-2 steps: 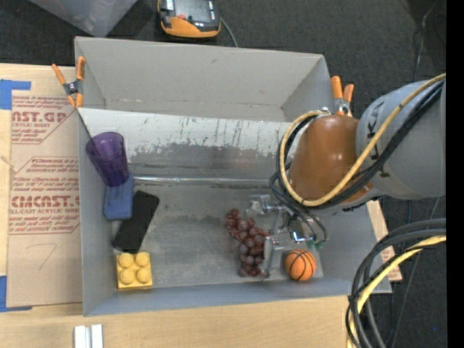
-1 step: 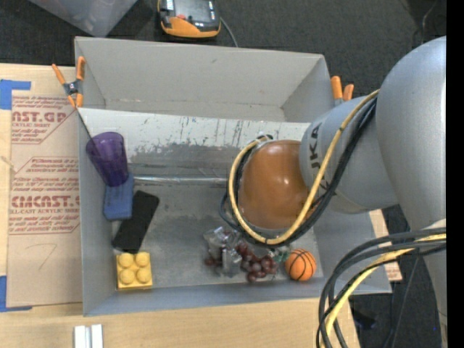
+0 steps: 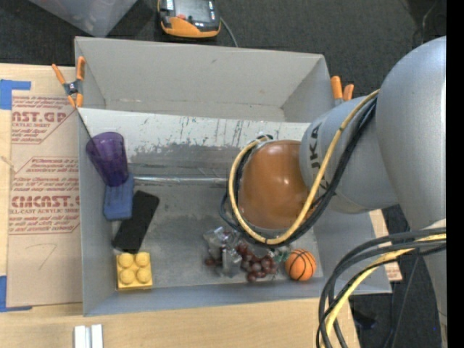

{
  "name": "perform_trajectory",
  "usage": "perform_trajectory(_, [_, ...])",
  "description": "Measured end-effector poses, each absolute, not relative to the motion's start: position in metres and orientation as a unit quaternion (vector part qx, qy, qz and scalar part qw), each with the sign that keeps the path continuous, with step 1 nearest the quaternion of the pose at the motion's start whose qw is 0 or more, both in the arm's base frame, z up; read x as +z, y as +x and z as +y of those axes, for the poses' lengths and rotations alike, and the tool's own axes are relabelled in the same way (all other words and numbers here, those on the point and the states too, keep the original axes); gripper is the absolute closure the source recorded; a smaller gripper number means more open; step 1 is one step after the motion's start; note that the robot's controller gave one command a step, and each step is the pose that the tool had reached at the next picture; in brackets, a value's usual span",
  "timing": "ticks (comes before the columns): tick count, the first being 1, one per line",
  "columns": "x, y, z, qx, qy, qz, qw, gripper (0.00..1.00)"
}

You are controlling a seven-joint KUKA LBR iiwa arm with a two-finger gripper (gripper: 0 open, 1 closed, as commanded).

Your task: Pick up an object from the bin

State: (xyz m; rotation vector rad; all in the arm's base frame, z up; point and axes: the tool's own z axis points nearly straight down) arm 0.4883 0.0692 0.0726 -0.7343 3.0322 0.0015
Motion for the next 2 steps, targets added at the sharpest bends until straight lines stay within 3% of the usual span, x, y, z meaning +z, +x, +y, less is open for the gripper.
perform_trajectory(1, [0.174,0.500,0.067,0.001,-0.238,0.971,0.008,1.00])
perform_trajectory(2, [0.202,0.501,0.066,0.000,-0.239,0.971,0.011,1.00])
